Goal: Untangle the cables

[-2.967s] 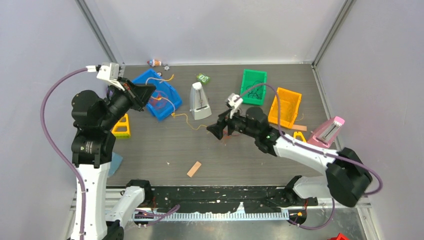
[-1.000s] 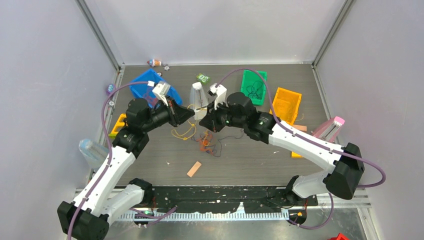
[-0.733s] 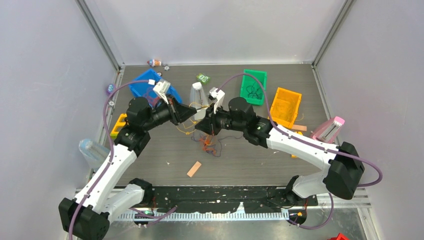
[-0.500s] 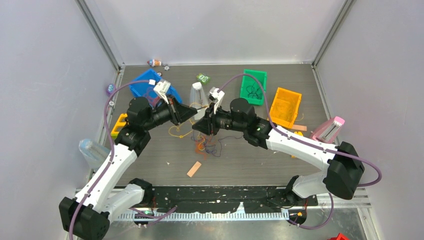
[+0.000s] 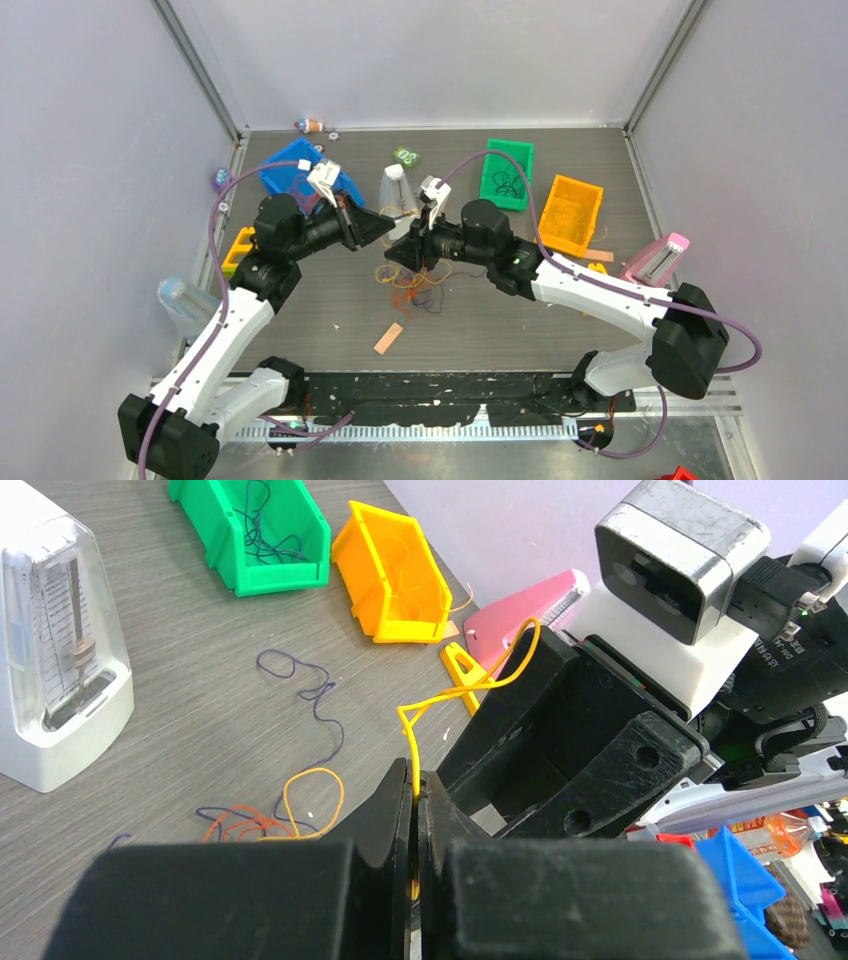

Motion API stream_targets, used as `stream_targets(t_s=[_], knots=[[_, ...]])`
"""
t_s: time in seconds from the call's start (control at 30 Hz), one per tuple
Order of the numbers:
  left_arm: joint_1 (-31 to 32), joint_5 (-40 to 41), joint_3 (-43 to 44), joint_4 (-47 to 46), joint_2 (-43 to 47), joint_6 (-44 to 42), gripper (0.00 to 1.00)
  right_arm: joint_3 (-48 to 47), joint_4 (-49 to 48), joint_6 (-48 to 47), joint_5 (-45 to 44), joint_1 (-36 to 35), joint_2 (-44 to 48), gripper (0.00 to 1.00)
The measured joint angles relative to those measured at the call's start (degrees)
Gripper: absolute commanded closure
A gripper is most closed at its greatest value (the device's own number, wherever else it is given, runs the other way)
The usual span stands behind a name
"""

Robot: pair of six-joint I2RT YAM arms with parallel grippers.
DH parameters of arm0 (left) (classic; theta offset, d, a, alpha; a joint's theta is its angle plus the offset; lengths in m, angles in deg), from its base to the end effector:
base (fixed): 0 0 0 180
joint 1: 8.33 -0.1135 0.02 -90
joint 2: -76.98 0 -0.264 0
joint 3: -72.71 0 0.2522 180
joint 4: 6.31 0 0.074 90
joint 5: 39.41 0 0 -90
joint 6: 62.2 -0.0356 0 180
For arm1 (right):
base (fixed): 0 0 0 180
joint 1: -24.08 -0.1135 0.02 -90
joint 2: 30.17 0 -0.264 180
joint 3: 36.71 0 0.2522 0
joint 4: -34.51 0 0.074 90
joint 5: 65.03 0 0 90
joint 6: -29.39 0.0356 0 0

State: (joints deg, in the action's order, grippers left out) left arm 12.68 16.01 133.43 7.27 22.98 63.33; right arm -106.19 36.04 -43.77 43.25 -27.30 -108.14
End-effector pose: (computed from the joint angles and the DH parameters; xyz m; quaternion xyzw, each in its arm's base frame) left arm 0.1961 -0.0970 0.3443 0.1054 0.7335 -0.4959 0.4527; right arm 0.1914 0.2574 0.3157 -0.3220 0.6920 0.4566 0.4571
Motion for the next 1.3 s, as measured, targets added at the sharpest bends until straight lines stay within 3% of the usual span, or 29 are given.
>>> stream_targets(t_s=[0.2,0.27,0.3,0.33,0.4,0.53,0.6,0.67,0.9,1.17,1.23,1.3], knots=[[0.00,-0.02,0.00,-0.02,0.00,0.52,1.00,0.13,-1.49,-0.09,-1.18,0.00,-0.07,0.57],[0.00,-0.02,0.00,-0.02,-0.07,0.55,1.00,0.24,-2.03,-0.11,-1.66,0.00,-0.07,0.63],[0.00,-0.02,0.00,-0.02,-0.11,0.57,1.00,0.31,-2.34,-0.13,-1.77,0.00,-0.15,0.78],[0.00,-0.02,0.00,-0.04,-0.22,0.61,1.00,0.35,-2.49,-0.17,-1.90,0.00,-0.22,0.86],[0.00,-0.11,0.00,-0.11,-0.48,0.76,0.88,0.42,-2.80,0.09,-2.14,0.00,-0.59,0.94],[0.00,-0.61,-0.02,-0.13,-1.03,0.42,0.41,1.09,-2.86,0.57,-3.54,0.02,-0.55,0.95],[0.00,-0.46,-0.33,-0.15,-0.87,-0.17,0.27,2.16,-2.45,1.20,-5.22,0.26,0.15,0.95],[0.00,0.42,-1.84,-0.48,0.04,-0.61,0.19,3.10,-1.18,2.01,-6.95,0.98,1.36,0.95],[0.00,3.58,-8.92,-0.24,3.39,-3.45,0.19,3.91,5.05,7.87,-13.25,9.62,9.53,0.95],[1.09,5.99,-11.47,1.14,-2.49,-7.56,0.20,6.56,19.17,14.27,-25.42,20.39,18.58,0.95],[2.03,7.10,-11.45,2.05,-5.05,-8.98,0.21,8.55,24.35,15.15,-29.81,20.85,21.73,0.89],[3.41,8.52,-11.26,3.28,-7.98,-10.43,0.21,9.99,29.40,16.39,-33.90,20.85,24.55,0.39]])
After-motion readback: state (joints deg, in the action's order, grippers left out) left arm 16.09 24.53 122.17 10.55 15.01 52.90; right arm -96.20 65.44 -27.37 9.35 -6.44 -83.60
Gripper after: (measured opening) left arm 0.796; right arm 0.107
